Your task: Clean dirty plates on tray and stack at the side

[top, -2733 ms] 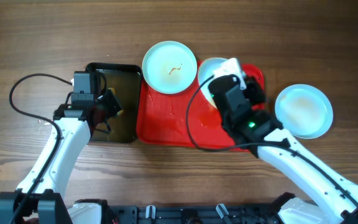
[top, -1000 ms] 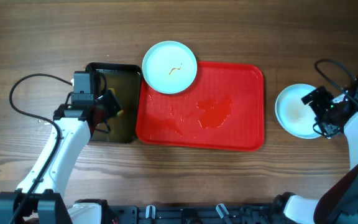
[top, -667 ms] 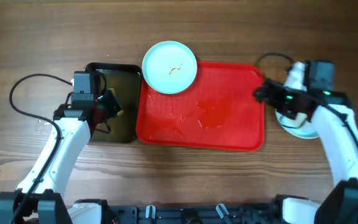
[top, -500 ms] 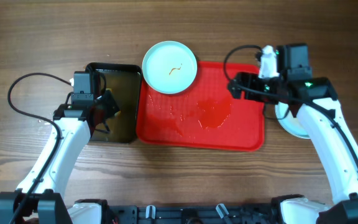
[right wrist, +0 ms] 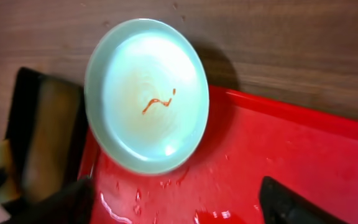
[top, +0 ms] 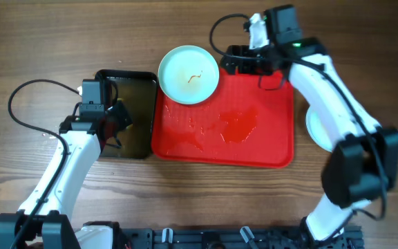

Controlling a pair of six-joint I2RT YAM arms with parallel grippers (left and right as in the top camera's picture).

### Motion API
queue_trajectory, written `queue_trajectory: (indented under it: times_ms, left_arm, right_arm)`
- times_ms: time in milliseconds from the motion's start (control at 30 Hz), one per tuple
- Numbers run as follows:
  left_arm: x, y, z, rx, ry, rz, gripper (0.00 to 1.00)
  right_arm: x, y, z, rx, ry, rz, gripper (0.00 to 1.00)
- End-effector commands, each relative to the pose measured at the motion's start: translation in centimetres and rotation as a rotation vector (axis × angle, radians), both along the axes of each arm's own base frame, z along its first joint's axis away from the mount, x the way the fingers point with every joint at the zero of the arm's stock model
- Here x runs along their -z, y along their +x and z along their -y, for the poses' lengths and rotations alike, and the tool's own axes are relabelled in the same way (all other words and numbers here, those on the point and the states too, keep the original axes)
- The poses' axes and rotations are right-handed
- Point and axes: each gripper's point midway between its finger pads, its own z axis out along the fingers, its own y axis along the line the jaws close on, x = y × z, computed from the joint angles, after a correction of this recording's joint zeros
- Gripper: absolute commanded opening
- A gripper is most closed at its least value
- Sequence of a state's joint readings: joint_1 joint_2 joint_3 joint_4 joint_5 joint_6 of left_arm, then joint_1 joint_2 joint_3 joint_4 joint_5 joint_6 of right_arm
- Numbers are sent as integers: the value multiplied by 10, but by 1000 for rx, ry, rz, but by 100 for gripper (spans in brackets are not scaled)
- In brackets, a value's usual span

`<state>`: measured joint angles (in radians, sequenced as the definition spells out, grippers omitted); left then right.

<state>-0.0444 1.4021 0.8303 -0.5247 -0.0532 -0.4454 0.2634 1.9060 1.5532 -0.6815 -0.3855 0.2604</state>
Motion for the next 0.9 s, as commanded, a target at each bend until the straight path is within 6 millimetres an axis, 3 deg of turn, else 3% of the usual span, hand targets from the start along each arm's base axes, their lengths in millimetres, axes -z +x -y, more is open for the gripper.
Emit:
queue_trajectory:
  times_ms: [0, 100, 267, 300, 367, 467, 533, 633, 800, 867]
  left_arm:
    - [-2, 1, -3, 11, 21, 9, 4]
    - [-2, 1, -3, 11, 21, 8, 4]
    - [-1, -2, -3, 12, 21, -6, 4]
    - [0, -3, -3, 12, 21, -9, 4]
    - [0, -3, -3, 12, 21, -10, 4]
    - [0, -3, -3, 12, 21, -10, 4]
    - [0, -3, -3, 12, 21, -11, 4]
    - [0, -3, -3, 11, 22, -10, 4]
    - [0, -3, -3, 12, 21, -10, 4]
    - [-1, -2, -3, 12, 21, -5, 4]
  right_arm:
    - [52, 4, -16, 50, 32, -133, 72]
    - [85, 4, -31, 28, 53, -183, 69]
    - [116, 3, -43, 47, 54, -233, 56]
    - [117, 2, -46, 41, 54, -231, 51]
    - [122, 0, -45, 70, 20, -237, 32]
    - [136, -10, -30, 201, -69, -306, 14]
    - [139, -21, -27, 199, -91, -348, 5]
    - [141, -51, -12, 176, -158, -459, 4]
    - [123, -105, 21, 64, -306, -604, 4]
    - [125, -118, 33, 60, -377, -643, 4]
